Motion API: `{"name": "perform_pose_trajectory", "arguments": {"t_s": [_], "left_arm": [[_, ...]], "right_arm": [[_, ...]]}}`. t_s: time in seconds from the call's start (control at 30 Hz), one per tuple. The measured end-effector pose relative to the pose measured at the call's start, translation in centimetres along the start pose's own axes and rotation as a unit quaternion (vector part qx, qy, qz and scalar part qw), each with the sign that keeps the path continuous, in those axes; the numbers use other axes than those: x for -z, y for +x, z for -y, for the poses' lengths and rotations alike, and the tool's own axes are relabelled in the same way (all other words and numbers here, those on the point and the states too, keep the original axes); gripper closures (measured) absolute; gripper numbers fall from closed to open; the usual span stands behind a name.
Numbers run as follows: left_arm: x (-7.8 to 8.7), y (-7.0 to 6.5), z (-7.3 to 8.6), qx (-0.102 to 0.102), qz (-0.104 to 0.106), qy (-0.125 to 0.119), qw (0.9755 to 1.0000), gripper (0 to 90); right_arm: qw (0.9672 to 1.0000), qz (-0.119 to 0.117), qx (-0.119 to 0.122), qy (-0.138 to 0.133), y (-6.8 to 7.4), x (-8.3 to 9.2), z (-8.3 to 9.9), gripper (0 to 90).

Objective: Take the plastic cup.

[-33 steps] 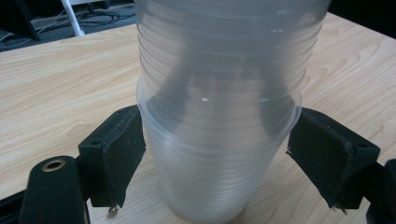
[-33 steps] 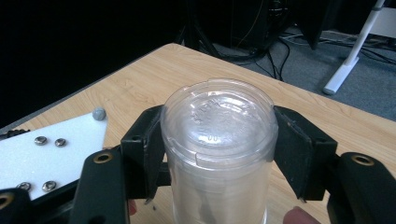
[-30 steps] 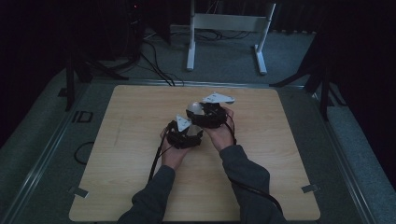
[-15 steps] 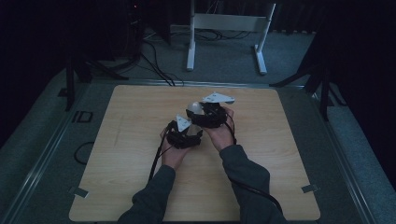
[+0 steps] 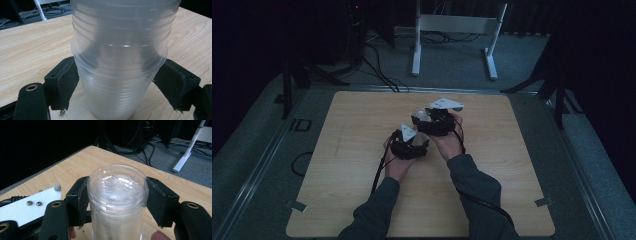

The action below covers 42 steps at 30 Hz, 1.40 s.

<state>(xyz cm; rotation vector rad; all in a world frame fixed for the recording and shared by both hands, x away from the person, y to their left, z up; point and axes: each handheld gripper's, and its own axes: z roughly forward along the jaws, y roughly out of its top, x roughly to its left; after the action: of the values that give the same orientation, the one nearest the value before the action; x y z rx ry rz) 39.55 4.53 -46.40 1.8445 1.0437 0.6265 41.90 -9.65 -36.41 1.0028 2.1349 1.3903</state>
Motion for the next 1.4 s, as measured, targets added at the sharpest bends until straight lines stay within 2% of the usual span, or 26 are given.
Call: {"name": "perform_pose_trajectory", "arguments": {"t_s": [0.83, 1.4], "left_arm": [[-0.1, -0.1, 0.1, -0.001, -0.001, 0.005, 1.0, 20.3], [0.6, 0.0, 0.2, 0.004, 0.004, -0.006, 1.0, 19.7]], "right_arm": [[0.9999, -0.001, 0.002, -0.013, 0.1, 0.7, -1.5, 40.6], [0.9998, -0.008, 0.0, -0.02, 0.1, 1.5, -2.8, 40.7]]}}
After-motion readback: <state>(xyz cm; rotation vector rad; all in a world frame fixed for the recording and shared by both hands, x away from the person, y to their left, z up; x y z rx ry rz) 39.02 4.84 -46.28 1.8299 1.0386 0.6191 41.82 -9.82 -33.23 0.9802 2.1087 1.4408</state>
